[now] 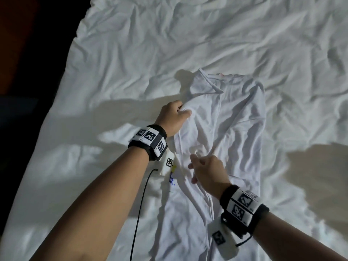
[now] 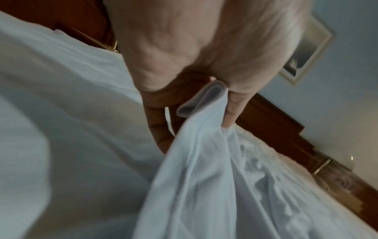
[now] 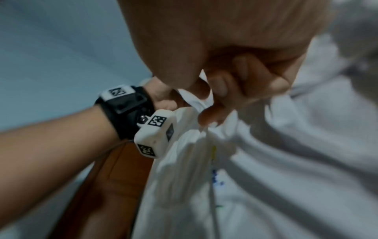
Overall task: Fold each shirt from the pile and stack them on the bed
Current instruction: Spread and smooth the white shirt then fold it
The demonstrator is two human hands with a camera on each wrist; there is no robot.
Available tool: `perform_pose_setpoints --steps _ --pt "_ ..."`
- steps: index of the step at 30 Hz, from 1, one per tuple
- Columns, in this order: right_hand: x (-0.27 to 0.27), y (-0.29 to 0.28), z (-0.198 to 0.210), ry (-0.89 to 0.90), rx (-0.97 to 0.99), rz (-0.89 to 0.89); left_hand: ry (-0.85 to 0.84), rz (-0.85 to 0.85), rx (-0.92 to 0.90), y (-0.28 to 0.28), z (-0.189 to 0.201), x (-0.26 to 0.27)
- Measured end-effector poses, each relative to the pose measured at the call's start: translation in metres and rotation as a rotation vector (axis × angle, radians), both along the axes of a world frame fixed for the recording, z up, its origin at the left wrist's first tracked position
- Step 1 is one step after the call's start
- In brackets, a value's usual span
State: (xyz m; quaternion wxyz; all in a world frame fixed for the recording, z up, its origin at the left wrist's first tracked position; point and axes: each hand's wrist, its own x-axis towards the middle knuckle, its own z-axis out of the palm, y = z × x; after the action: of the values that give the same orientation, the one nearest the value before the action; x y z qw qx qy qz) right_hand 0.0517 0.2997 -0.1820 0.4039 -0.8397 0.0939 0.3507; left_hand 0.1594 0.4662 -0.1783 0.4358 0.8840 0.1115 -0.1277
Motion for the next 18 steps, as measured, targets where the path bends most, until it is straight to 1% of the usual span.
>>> perform_pose_setpoints --steps 2,4,6,8,9,13,15,18 --pt "-0.002 0.008 0.001 0.202 0.172 -0.265 0.016 0.016 -0.068 -0.001 0.008 0.003" --pt "0.000 0.012 0.001 0.321 0.288 -0.508 0.045 0.045 -0.157 -0.001 0.015 0.003" --pt "0.001 0.017 -0.001 0.405 0.401 -0.669 0.113 0.101 -0.308 -0.002 0.023 0.002" --pt "0.002 0.021 -0.003 0.474 0.543 -0.783 0.208 0.145 -0.479 -0.003 0.031 0.001" --pt "0.004 0.022 -0.004 0.508 0.611 -0.839 0.242 0.156 -0.520 -0.004 0.033 0.000" --pt "0.007 0.026 -0.007 0.643 0.868 -0.998 0.298 0.147 -0.590 -0.010 0.038 -0.006" --pt "0.008 0.025 -0.005 0.629 0.916 -1.025 0.292 0.154 -0.574 -0.012 0.038 -0.008" --pt "0.005 0.014 0.002 0.599 0.895 -1.047 0.278 0.228 -0.561 -0.009 0.037 -0.014"
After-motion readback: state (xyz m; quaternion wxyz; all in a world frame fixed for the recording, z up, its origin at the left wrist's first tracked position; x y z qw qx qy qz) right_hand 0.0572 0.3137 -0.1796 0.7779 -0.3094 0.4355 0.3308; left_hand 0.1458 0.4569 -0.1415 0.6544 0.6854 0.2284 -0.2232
